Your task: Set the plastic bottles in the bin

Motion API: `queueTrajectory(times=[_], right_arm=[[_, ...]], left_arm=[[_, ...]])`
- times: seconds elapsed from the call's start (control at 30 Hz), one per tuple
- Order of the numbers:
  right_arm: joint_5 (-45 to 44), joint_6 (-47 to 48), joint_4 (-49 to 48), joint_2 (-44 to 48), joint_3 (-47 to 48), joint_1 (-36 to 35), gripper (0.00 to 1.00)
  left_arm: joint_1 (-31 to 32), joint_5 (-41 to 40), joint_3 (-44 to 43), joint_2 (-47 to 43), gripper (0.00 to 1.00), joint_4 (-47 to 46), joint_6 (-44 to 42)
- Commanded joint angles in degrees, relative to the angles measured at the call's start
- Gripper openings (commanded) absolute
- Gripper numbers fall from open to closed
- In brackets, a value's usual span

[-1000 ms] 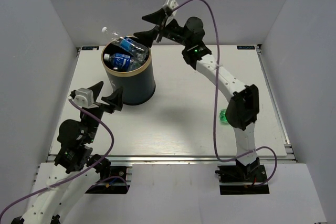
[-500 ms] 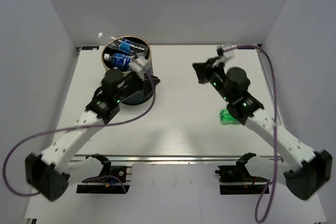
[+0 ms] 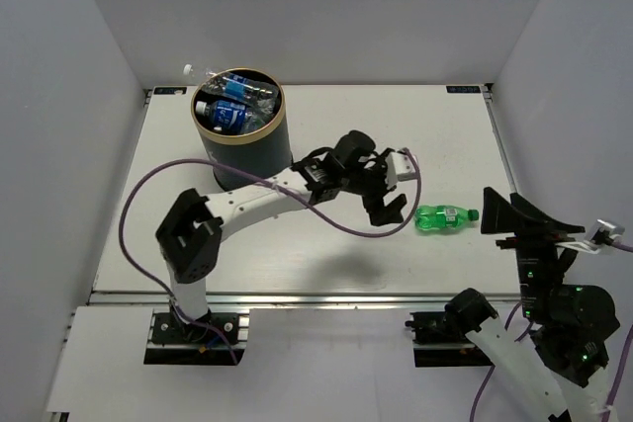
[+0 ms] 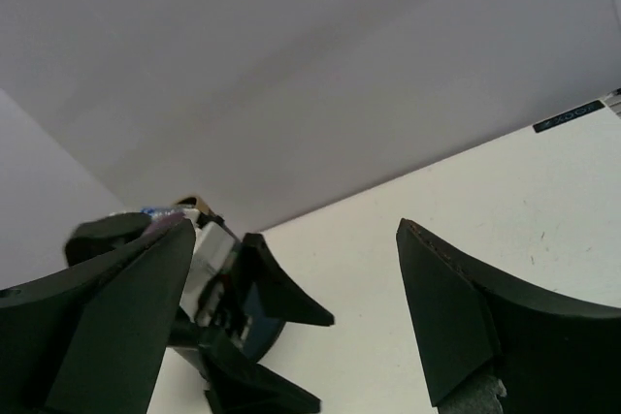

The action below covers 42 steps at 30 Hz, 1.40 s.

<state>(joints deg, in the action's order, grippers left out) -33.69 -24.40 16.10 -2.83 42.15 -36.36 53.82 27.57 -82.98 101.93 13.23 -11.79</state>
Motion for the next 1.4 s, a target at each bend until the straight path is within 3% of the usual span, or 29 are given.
queueTrajectory(times=[0.0,0.1,0.23,0.47,0.7,0.9,1.07,1.3,1.37], right_arm=[[-4.89,-1.09,5.35,8.97,-0.49,0.06,0.9],[-4.37,-0.3,8.49,13.2,2.13,0.06,0.9],[-3.05,0.41,12.37,13.55,4.78,0.06,0.9],[-3.48,2.61,14.57,16.98,3.29,-0.03,0.9],[-2.35,4.01,15.37,17.16,3.64,-0.11,0.9],[-1.29,5.07,15.62,16.98,3.91,-0.12,0.9],[-0.5,5.33,15.98,17.07,4.43,-0.12,0.9],[0.82,5.16,16.16,17.07,4.43,-0.03,0.9],[0.82,4.89,16.16,17.16,4.34,-0.03,0.9]], left_arm=[[0.67,5.02,-6.04,3.43,1.0,-1.73,-9.26],[1.99,5.22,-13.24,10.73,1.0,1.71,-13.34],[3.65,1.89,-18.35,17.94,1.0,-1.26,-12.74],[5.42,2.92,-28.37,28.57,1.0,1.0,-12.2],[7.52,1.61,-33.91,34.29,1.0,-0.4,-11.68],[8.58,-4.18,-38.99,39.21,1.0,-2.07,-11.15],[9.11,-9.72,-43.85,43.53,0.98,2.15,-11.15],[9.11,-14.64,-41.47,43.53,0.79,2.84,-11.76],[9.11,-15.18,-38.94,42.66,0.63,2.24,-11.76]])
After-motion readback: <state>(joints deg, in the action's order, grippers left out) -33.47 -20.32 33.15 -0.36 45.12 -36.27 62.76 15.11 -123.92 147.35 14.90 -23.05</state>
